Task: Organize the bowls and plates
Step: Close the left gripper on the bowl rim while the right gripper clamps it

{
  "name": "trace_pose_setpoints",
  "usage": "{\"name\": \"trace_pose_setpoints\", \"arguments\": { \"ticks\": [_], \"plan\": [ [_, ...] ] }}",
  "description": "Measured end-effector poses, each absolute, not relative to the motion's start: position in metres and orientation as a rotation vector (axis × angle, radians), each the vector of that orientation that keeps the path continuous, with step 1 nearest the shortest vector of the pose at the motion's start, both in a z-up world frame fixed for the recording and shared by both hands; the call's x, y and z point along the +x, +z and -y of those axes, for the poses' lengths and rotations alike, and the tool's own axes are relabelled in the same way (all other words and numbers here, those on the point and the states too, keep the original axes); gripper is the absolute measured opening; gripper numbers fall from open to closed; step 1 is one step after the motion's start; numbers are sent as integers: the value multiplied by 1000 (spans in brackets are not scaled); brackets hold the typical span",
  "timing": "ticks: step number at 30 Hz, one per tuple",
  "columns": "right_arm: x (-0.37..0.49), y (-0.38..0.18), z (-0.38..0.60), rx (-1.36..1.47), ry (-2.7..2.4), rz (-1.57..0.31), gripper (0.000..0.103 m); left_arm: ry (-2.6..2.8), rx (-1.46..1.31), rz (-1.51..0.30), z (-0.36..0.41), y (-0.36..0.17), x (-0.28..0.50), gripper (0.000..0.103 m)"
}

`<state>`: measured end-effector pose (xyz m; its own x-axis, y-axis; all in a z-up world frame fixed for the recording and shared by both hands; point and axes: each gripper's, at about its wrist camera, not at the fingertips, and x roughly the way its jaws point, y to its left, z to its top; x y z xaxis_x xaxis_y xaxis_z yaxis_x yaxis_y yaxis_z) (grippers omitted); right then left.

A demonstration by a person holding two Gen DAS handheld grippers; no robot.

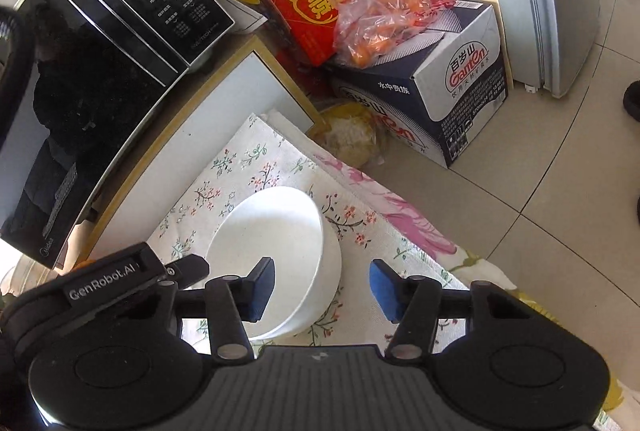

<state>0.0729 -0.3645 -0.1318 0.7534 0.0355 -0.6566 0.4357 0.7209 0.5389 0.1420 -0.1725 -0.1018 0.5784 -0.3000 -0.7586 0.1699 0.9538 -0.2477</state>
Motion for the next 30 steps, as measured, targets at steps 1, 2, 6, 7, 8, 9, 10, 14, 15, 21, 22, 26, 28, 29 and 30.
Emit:
{"name": "trace_pose_setpoints", "arguments": {
  "ticks": [1, 2, 6, 7, 8, 9, 10, 14, 15, 21, 22, 26, 28, 29, 30],
  "plan": [
    [74, -133, 366, 749, -245, -694, 49, -273, -142, -922, 176, -105, 146, 52],
    [75, -134, 369, 766, -248, -694, 47, -272, -135, -928, 177, -108, 147, 49],
    [80, -139, 369, 774, -240, -701, 37, -274, -118, -957, 180, -118, 155, 42],
    [81, -140, 368, 766, -239, -703, 33, -267, -110, -958, 180, -120, 156, 42],
    [84, -142, 367, 757, -236, -710, 29, -261, -108, -960, 179, -121, 157, 40],
    [85, -143, 367, 756, -232, -716, 26, -257, -111, -962, 177, -122, 158, 39],
    [87, -144, 366, 758, -228, -717, 23, -261, -115, -961, 175, -122, 159, 35],
    [92, -145, 362, 742, -231, -719, 17, -302, -120, -966, 173, -123, 162, 22],
    [93, -145, 361, 729, -235, -720, 16, -309, -125, -966, 173, -123, 162, 20],
    [92, -142, 361, 702, -247, -711, 12, -366, -79, -935, 179, -122, 159, 5],
    [91, -142, 361, 707, -247, -708, 11, -370, -72, -936, 180, -123, 159, 4],
    [91, -141, 362, 693, -245, -707, 11, -386, -89, -940, 179, -123, 160, 3],
    [89, -141, 364, 702, -231, -709, 10, -389, -104, -934, 175, -119, 159, 3],
    [88, -140, 365, 712, -225, -704, 10, -392, -108, -928, 174, -116, 158, 3],
    [87, -137, 365, 716, -221, -697, 10, -396, -108, -919, 174, -113, 156, 3]
  ]
}}
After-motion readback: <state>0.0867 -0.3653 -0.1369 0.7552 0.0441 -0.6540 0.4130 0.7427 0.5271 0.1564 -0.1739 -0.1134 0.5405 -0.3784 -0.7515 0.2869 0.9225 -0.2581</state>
